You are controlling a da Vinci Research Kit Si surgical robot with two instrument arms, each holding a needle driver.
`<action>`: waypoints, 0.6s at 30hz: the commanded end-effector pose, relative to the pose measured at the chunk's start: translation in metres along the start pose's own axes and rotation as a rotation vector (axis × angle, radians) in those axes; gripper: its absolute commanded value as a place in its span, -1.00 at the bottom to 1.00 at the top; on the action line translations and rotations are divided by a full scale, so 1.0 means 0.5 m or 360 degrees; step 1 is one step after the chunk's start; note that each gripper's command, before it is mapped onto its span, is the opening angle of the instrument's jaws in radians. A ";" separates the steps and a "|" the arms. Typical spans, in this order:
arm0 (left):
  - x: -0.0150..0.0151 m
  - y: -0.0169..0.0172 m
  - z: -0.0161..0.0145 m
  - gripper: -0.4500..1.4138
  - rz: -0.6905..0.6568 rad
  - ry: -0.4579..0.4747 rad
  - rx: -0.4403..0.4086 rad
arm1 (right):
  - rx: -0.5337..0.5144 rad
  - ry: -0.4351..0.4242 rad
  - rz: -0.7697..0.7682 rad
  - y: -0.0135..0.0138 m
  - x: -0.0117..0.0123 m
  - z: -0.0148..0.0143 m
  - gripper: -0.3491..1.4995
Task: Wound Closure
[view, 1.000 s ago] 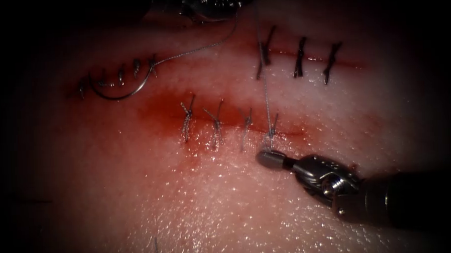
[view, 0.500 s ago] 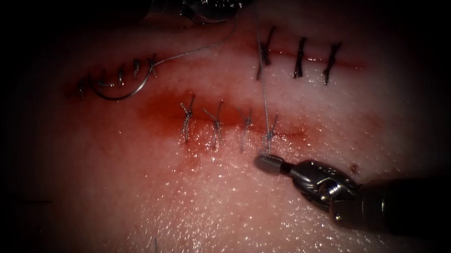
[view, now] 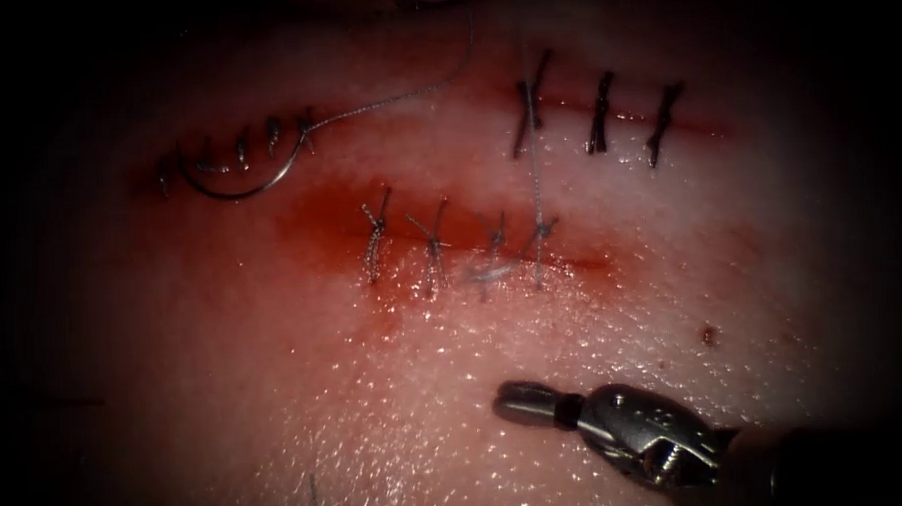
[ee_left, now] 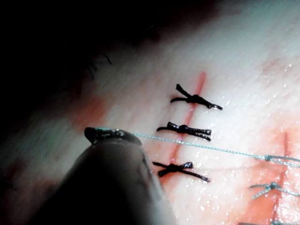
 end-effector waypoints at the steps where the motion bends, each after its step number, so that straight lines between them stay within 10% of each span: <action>1: 0.0010 0.0006 0.0000 -1.00 -0.0011 0.0012 -0.0019 | -0.0033 0.0059 -0.0014 -0.0001 -0.0003 -0.0003 0.49; 6: 0.0029 0.0018 -0.0041 -1.00 -0.0025 0.0044 -0.0061 | -0.0123 0.0113 -0.0004 -0.0012 0.0033 -0.0032 0.69; 8: 0.0039 0.0029 -0.0061 -1.00 -0.0028 0.0051 -0.0081 | -0.0140 0.0183 0.0004 -0.0019 0.0058 -0.0052 0.47; 9: 0.0052 0.0044 -0.0085 -1.00 -0.0031 0.0061 -0.0100 | -0.0125 0.0203 0.0003 -0.0023 0.0081 -0.0065 0.00; 18: 0.0123 0.0113 -0.0228 -1.00 -0.0031 0.0090 -0.0122 | -0.0218 0.0220 0.0038 0.0023 0.0153 -0.0063 0.09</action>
